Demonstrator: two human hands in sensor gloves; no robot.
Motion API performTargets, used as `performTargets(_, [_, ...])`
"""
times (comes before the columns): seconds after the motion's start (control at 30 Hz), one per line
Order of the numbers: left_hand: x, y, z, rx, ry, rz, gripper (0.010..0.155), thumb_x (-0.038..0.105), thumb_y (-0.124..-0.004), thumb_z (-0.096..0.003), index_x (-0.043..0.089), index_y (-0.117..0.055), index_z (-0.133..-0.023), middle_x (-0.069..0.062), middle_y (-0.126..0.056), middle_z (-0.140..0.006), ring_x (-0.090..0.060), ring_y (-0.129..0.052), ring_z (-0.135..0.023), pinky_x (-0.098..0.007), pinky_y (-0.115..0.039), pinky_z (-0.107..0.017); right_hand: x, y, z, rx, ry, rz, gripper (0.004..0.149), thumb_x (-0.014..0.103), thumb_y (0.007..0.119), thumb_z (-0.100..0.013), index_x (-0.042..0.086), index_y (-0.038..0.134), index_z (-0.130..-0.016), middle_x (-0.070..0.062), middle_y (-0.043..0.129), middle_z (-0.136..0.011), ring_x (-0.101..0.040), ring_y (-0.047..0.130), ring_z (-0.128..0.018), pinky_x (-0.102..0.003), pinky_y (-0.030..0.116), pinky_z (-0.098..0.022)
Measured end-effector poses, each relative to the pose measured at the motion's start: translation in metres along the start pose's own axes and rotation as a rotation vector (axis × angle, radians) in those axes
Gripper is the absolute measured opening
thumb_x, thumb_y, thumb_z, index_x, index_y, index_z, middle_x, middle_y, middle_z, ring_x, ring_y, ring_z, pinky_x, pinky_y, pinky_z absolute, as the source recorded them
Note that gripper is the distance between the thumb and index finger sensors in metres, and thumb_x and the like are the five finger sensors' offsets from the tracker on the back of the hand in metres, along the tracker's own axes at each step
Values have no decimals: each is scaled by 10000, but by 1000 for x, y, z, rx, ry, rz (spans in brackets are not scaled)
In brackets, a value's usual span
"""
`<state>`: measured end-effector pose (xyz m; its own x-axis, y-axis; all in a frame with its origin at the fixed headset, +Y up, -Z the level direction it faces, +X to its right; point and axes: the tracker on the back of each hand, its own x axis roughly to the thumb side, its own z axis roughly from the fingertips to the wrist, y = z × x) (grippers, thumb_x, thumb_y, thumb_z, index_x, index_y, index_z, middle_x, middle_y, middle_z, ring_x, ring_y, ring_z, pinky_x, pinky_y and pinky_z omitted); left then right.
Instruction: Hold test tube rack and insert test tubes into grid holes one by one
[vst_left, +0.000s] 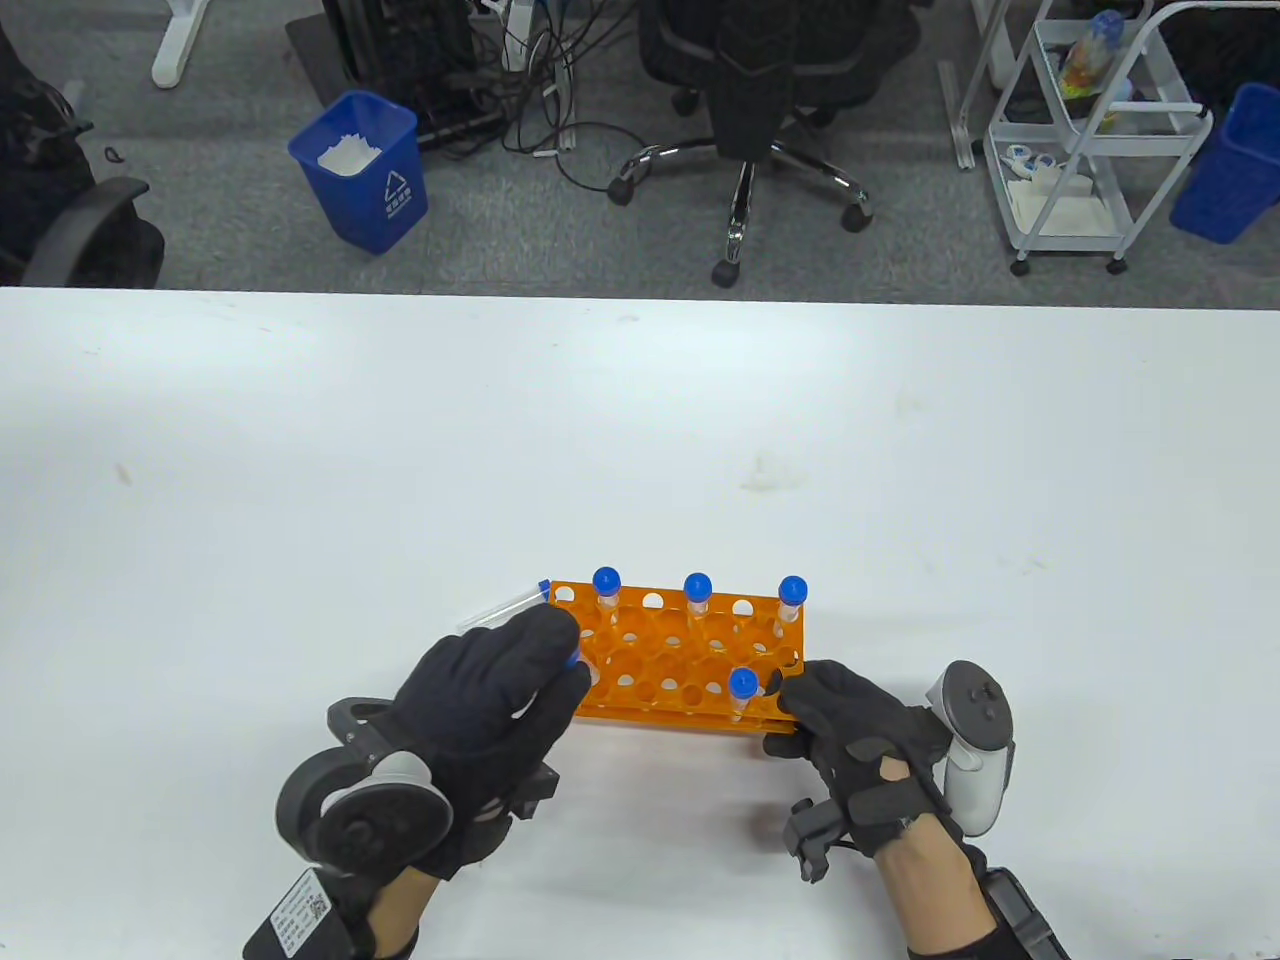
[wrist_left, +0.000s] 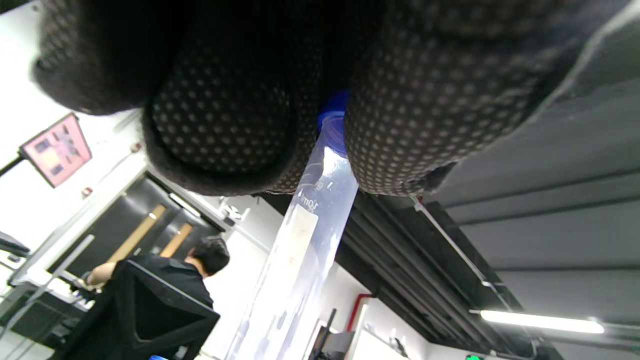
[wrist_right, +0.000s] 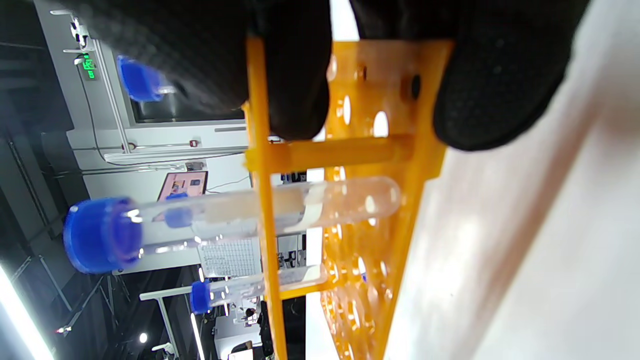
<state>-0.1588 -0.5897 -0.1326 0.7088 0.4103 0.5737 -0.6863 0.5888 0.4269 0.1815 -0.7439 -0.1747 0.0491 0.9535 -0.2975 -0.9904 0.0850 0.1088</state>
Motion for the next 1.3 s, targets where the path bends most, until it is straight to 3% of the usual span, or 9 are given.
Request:
performTargets(0.07, [7, -11, -1, -27, -34, -29, 474, 360, -1067, -285, 265, -945, -733, -140, -1047, -691, -217, -1120, -285, -347, -940, -257, 0, 0, 0, 2, 0, 0, 426, 321, 789, -425, 9, 839, -711, -464, 577, -955, -613, 793, -696, -638, 838, -414])
performTargets(0.3, [15, -38, 4, -97, -79, -83, 497, 372, -1067, -282, 219, -954, -741, -139, -1060, -673, -211, -1121, -265, -344, -941, -244, -1, 1, 0, 10, -6, 0, 427, 322, 788, -425, 9, 840, -711, -466, 577, -954, -614, 792, -696, -638, 839, -414])
performTargets(0.9, [18, -58, 13, -210, -133, -218, 472, 395, -1071, -256, 255, -982, -698, -151, -1091, -617, -215, -1127, -225, -348, -946, -210, 0, 2, 2, 31, -12, -41, 426, 321, 788, -426, 8, 839, -711, -467, 578, -953, -614, 795, -693, -638, 841, -413])
performTargets(1.0, [20, -59, 14, -217, -146, -230, 476, 385, -1067, -260, 253, -973, -707, -129, -1083, -630, -221, -1122, -248, -355, -942, -224, 0, 2, 2, 31, -11, -48, 426, 318, 790, -425, 6, 839, -711, -469, 580, -951, -617, 795, -691, -640, 841, -411])
performTargets(1.03, [21, -59, 15, -217, -150, -234, 515, 378, -1067, -259, 188, -972, -728, -121, -1082, -632, -227, -1121, -255, -362, -940, -229, 0, 2, 2, 32, -7, -55, 425, 316, 791, -424, 5, 838, -711, -470, 580, -950, -618, 795, -689, -641, 840, -411])
performTargets(1.13, [23, -59, 16, -226, -169, -277, 508, 348, -1066, -257, 258, -955, -745, -112, -1068, -657, -235, -1119, -291, -370, -936, -259, -1, 1, 2, 33, -4, -57, 427, 316, 791, -425, 5, 837, -713, -468, 580, -951, -618, 793, -688, -642, 839, -409])
performTargets(1.17, [24, -60, 17, -233, -175, -295, 507, 426, -1027, -281, 257, -951, -753, -109, -1069, -656, -236, -1120, -300, -372, -935, -264, -1, 1, 2, 31, -5, -51, 425, 317, 791, -425, 7, 838, -712, -469, 581, -951, -619, 793, -687, -640, 840, -410])
performTargets(1.3, [26, -60, 18, -251, -186, -342, 563, 452, -1021, -277, 253, -924, -795, -98, -1055, -685, -242, -1117, -341, -379, -931, -285, -1, 0, 2, 22, -7, -40, 426, 317, 792, -424, 6, 838, -712, -470, 581, -950, -618, 794, -687, -641, 839, -410])
